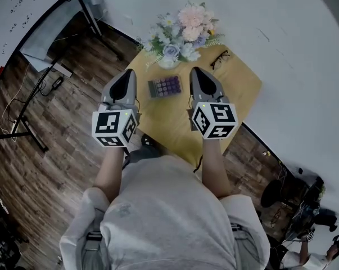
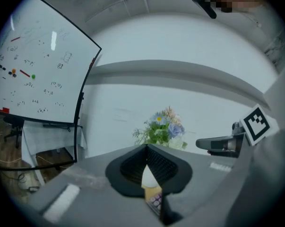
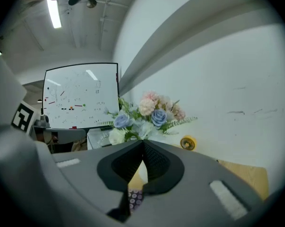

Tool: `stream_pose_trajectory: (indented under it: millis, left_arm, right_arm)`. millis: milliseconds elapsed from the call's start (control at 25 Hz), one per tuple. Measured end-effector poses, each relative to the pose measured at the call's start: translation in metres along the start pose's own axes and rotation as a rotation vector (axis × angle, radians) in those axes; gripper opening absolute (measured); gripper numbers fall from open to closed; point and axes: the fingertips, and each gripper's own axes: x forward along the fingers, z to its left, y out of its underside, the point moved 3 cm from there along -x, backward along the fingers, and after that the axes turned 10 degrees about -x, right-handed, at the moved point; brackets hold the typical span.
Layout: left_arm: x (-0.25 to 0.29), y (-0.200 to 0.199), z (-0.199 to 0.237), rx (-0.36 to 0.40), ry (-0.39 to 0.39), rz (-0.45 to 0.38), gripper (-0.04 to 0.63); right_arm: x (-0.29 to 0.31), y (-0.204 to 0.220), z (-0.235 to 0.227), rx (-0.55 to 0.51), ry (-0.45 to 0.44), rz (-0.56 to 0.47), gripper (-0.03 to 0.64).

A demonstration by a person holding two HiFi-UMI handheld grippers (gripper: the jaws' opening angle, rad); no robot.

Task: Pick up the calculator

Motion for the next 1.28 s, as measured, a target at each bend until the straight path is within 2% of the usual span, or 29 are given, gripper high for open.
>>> stream_pose_trajectory:
  millis: [320, 720, 960, 1280]
  left_arm:
    - [0.023, 0.079, 0.023, -0.112, -0.029, 0.232, 0.005]
    - [0.042, 0.152, 0.036, -0.242, -0.031, 0.454, 0.023]
    - [0.049, 0.182, 0.034, -0.307, -0.015, 0.551, 0.102]
    - [0.058, 0.204, 0.039, -0.382, -0.016, 0.616, 0.195]
  right_arm:
    - [0.031, 0.075, 0.008, 0.030, -0.058, 0.242, 0.002]
    - [0.052, 0.148, 0.005, 0.090, -0.072, 0.439, 0.030]
    - [0.060, 0.176, 0.003, 0.114, -0.063, 0.525, 0.096]
    - [0.072, 0.198, 0.002, 0.161, -0.088, 0.578, 0.171]
